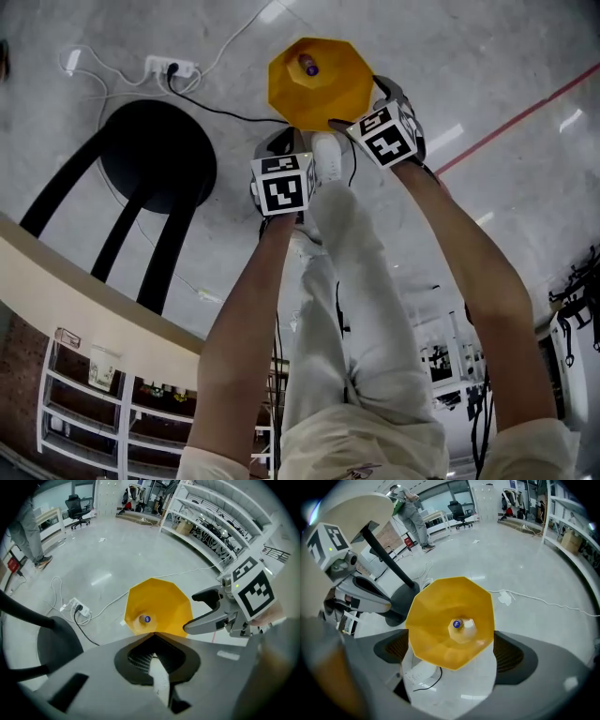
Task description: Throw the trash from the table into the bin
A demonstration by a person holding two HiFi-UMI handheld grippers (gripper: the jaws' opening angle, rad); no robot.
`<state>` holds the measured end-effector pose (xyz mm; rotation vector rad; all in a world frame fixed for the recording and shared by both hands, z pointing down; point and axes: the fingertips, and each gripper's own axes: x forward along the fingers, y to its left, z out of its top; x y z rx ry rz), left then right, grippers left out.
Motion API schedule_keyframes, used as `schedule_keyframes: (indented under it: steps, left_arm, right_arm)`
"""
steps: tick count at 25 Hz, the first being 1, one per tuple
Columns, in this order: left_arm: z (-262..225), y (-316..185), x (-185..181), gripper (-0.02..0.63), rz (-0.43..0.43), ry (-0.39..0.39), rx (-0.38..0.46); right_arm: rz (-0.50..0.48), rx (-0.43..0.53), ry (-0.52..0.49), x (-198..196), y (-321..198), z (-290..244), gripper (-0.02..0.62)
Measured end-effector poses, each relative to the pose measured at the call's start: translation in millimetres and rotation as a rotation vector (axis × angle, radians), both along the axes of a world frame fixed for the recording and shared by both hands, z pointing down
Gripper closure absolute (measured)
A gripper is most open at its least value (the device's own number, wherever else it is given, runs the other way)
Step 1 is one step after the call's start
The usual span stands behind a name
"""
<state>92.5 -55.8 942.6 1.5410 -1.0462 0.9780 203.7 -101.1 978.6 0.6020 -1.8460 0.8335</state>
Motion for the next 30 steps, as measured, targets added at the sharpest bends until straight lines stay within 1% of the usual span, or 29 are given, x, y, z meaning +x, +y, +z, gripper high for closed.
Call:
schedule_keyframes:
  steps: [3,6,7,8,9,12,13,14,15,16,17,20,25,28,30]
  left_arm:
    - [-2.8,-7.5,7.5,0.6,0.022,0.013,0.01]
    - [-8.4,-9.4,16.6,0.598,0.058,0.022,0.016]
    - [-11.6,-8.6,18.0,0.583,0.063,0.027,0.013]
    - [-15.6,-7.8,18.5,0.55,0.064,0.03,0.01]
    - [-20.7,-7.7,18.7,0.551,0.066,0.029,0.007]
    - [-40.4,-11.5,19.2,0.559,0.089,0.009,0.02]
    - [-45.9,-14.1,17.5,0.571,0.098,-0.001,0.029]
    - [-50.6,-17.4,14.1,0.596,0.106,-0.015,0.042]
    - [-55.4,-20.9,9.7,0.6,0.111,-0.031,0.055]
    - [-61.4,-23.9,5.9,0.6,0.114,-0.046,0.067]
    - [-68.6,-26.0,3.4,0.6,0.115,-0.056,0.075]
    - [-95.9,-29.0,2.6,0.6,0.123,-0.059,0.083]
    - [-158.4,-25.5,7.7,0.6,0.122,-0.003,0.096]
    - [-199.4,-16.7,12.2,0.6,0.133,0.012,0.124]
    - [-226.7,-10.5,11.6,0.6,0.125,0.019,0.144]
  right_arm:
    - [0.006,0.005,-0.025,-4.4,-3.8,-7.0,0.028]
    - [0.001,0.003,-0.037,-7.7,-5.1,-11.2,0.05]
    - [-0.002,-0.002,-0.041,-9.5,-3.7,-12.9,0.064]
    - [-0.008,-0.011,-0.044,-11.3,-1.2,-14.9,0.094]
    - [-0.018,-0.021,-0.046,-12.3,1.7,-17.3,0.124]
    - [-0.057,-0.043,-0.032,-10.6,12.6,-26.8,0.143]
    - [-0.062,-0.041,-0.025,-10.4,14.2,-30.5,0.165]
    - [-0.061,-0.03,-0.016,-10.5,13.2,-34.8,0.225]
    - [-0.056,-0.011,-0.003,-10.2,10.6,-39.5,0.365]
    - [-0.051,0.007,0.013,-9.0,8.0,-44.8,0.552]
    - [-0.053,0.019,0.024,-7.4,7.0,-51.0,0.592]
    - [-0.083,0.027,0.037,-3.1,7.1,-76.3,0.592]
    - [-0.146,0.061,0.056,2.4,2.9,-133.1,0.592]
    - [-0.177,0.064,0.069,6.6,8.7,-166.3,0.592]
    - [-0.173,0.068,0.074,6.5,12.6,-188.9,0.592]
